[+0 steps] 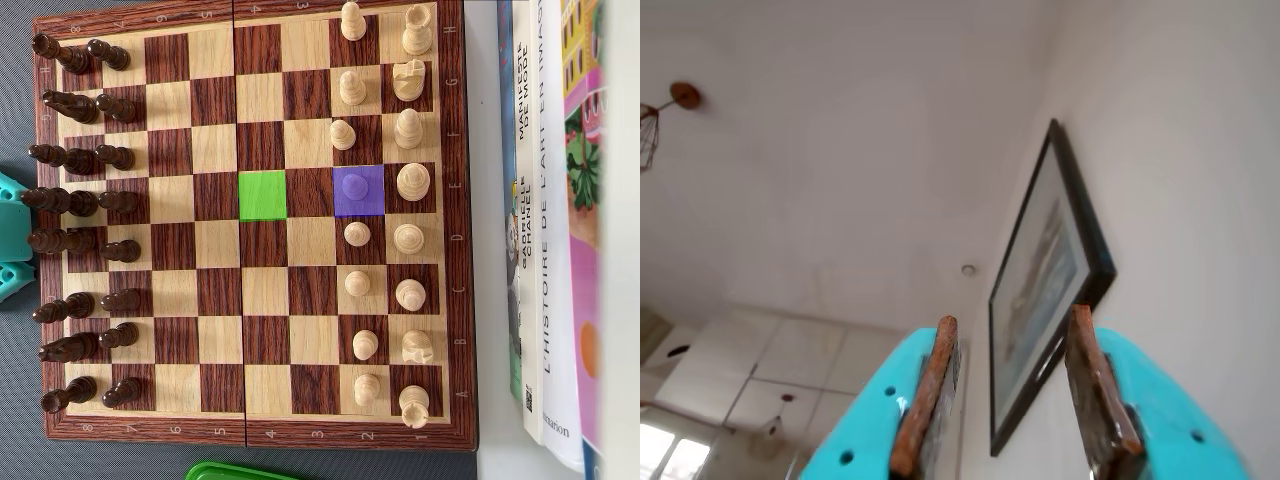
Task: Play chess
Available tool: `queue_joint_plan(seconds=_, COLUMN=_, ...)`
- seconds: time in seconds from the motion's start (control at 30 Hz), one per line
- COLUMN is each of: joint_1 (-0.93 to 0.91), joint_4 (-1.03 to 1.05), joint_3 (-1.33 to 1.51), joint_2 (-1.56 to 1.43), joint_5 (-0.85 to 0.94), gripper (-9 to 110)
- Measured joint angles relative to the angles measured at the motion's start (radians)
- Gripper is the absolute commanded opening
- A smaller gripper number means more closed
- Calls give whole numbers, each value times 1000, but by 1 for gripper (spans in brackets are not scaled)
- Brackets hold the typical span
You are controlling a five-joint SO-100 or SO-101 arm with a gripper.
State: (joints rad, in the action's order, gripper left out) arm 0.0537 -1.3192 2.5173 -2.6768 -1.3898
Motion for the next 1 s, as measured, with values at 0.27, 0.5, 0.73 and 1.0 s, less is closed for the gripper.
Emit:
queue_joint_plan(seconds=0.27, joint_1=2, joint_4=322, joint_3=-118, joint_2=60, joint_5=0, gripper=16)
queue_joint_plan(seconds=0.5, joint_1=3, joint_4=580, joint_3=-137, joint_2=61, joint_5=0, gripper=16)
queue_joint_plan(seconds=0.73, joint_1=3, joint_4=908, joint_3=-138, joint_2=61, joint_5=2, gripper=16)
queue_joint_plan(seconds=1.0, joint_1=-8, joint_4=1243, joint_3=-193, joint_2=67, joint_5=2, gripper=16)
